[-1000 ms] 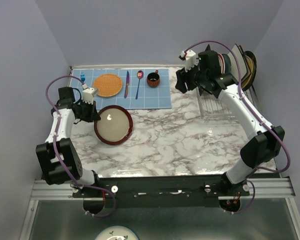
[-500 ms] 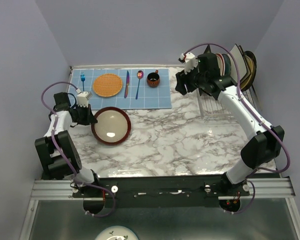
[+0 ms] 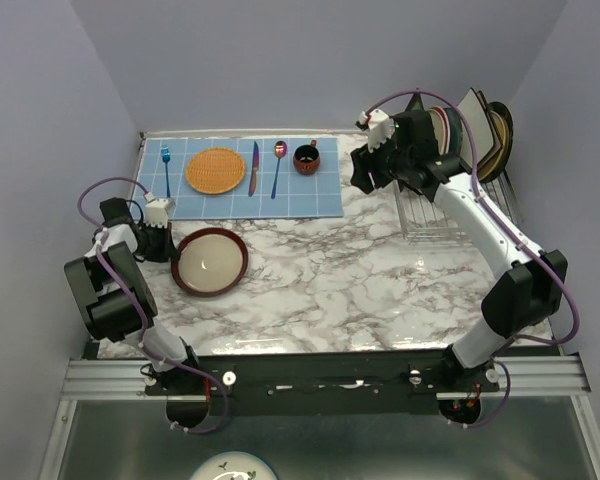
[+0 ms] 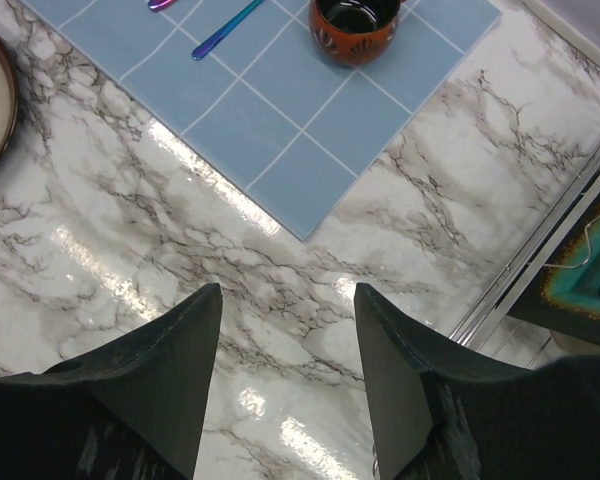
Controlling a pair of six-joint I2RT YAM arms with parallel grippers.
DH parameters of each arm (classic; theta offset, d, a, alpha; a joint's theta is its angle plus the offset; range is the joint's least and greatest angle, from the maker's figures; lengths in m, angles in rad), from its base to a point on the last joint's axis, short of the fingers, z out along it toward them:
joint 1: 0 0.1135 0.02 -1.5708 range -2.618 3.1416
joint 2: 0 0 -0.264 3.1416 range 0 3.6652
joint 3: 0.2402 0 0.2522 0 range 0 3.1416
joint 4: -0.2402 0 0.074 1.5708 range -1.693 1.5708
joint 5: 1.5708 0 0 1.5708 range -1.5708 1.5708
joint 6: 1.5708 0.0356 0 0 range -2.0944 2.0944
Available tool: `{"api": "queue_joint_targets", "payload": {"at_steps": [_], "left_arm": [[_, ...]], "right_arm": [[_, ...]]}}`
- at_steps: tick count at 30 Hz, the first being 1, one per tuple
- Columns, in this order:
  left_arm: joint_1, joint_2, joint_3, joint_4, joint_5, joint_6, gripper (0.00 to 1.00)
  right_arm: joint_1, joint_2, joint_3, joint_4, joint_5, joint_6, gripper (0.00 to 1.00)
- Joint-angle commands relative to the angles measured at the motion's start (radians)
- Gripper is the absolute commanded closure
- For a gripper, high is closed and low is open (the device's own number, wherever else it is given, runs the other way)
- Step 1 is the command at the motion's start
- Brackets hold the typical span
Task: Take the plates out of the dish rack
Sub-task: Place the plate at the center of the board.
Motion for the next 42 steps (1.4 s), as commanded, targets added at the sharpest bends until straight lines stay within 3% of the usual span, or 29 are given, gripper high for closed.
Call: {"api": "queue_joint_targets", "payload": {"at_steps": [1, 14, 33, 42], "left_arm": [[0.043, 0.032, -0.009, 0.087, -0.189, 0.203, 1.0], [0.117, 0.055, 0.015, 0.095, -0.209, 0.252, 1.0], [0.141, 0.061, 0.017, 0.147, -0.265, 0.275, 1.0], [0.143, 0.064, 0.015, 0.163, -0.263, 0.269, 0.82]], "right_arm": [[0.007, -0.035, -0.015, 0.026, -0.002, -0.013, 0.36], [0.007, -0.035, -0.027, 0.024, -0.008, -0.011, 0.37], [0.007, -0.031, -0.031, 0.029, -0.01, -0.005, 0.37], [0.007, -0.028, -0.036, 0.031, -0.005, -0.006, 0.37]]}}
